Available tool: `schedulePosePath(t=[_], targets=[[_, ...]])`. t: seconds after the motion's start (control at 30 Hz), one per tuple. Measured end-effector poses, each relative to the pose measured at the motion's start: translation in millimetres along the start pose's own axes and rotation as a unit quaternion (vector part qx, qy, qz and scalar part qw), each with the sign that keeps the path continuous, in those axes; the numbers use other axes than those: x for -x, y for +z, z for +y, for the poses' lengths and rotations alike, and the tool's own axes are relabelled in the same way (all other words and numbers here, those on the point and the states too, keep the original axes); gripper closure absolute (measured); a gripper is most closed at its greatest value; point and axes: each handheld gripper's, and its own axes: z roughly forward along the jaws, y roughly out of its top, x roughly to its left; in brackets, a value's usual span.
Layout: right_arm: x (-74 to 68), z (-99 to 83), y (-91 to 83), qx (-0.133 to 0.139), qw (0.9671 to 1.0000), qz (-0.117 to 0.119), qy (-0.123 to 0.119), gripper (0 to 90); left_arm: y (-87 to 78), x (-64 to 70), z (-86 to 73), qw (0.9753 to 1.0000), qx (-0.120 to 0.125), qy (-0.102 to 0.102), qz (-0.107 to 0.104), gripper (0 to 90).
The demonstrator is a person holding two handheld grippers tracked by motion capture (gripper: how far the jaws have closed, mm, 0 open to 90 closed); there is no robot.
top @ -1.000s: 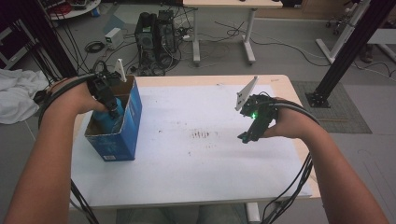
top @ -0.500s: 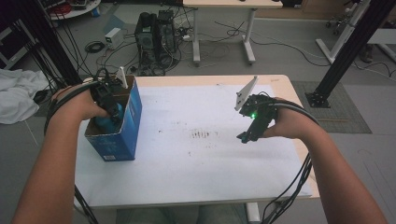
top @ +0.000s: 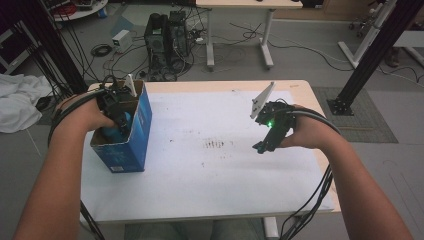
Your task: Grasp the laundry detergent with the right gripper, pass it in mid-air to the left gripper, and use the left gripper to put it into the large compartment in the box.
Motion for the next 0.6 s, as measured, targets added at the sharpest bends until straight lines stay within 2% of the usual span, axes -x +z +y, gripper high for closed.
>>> schedulePosePath(t=[0.13, 0.2, 0.27, 0.4, 0.47, 0.6], targets=[[0.0, -1.0, -0.9, 0.002, 1.0000, 0.000, 0.002, 13.1, -0.5, 0.5, 0.8, 1.0000, -0.007, 0.005, 0.000, 37.0], [0.0, -1.5, -1.2, 0.002, 1.0000, -0.002, 0.002, 13.1, 0.5, 1.4, 1.3, 1.0000, -0.001, -0.002, 0.002, 37.0], [-0.6, -1.7, -1.4, 0.002, 1.0000, -0.002, 0.001, 13.1, -0.8, 0.6, 2.2, 0.9999, -0.011, 0.005, 0.005, 36.7], [-1.4, -2.4, -1.3, 0.003, 1.0000, -0.002, 0.002, 13.1, -0.3, 1.7, 2.7, 0.9999, -0.007, 0.000, 0.011, 35.8], [-1.4, -3.4, -1.6, 0.004, 1.0000, -0.003, 0.002, 13.1, -0.1, 1.1, 3.1, 0.9998, -0.013, 0.005, 0.016, 31.0], [-1.0, -3.6, -2.9, 0.005, 1.0000, -0.004, 0.003, 13.1, 0.1, 2.1, 2.6, 0.9998, -0.011, 0.008, 0.016, 30.5]])
